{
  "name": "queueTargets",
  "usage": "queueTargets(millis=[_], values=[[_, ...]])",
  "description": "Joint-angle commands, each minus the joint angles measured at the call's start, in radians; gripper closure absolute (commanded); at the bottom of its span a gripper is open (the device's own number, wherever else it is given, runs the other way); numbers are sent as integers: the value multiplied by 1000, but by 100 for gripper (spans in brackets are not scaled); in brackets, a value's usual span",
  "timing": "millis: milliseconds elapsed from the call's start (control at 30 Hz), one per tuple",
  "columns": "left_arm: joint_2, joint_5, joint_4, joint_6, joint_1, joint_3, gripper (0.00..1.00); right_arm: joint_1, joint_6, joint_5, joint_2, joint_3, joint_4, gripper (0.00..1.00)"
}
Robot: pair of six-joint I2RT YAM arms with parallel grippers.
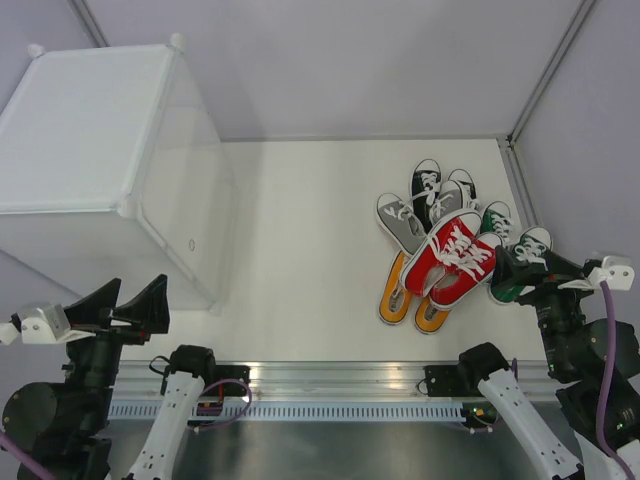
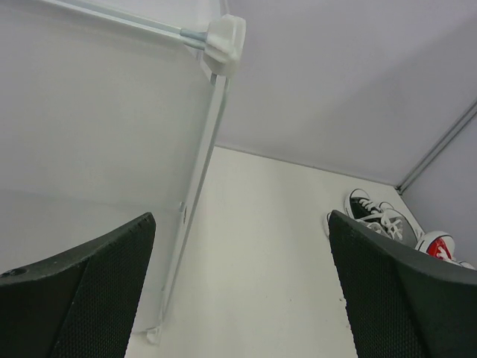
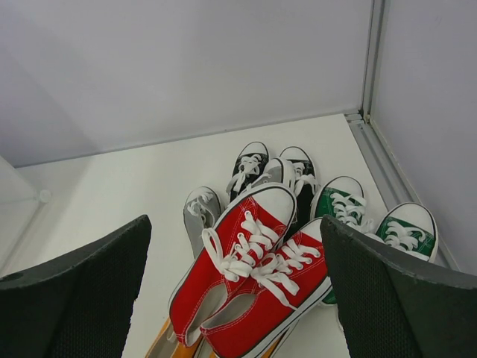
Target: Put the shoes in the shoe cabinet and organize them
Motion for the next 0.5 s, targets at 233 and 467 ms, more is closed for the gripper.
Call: queueTargets(millis=[233, 467], values=[[229, 59, -114, -122, -1, 85, 0, 7, 10, -7, -15, -14, 3, 2], [359, 74, -169, -188, -1, 143, 0, 5, 16, -7, -21, -25, -5, 2]])
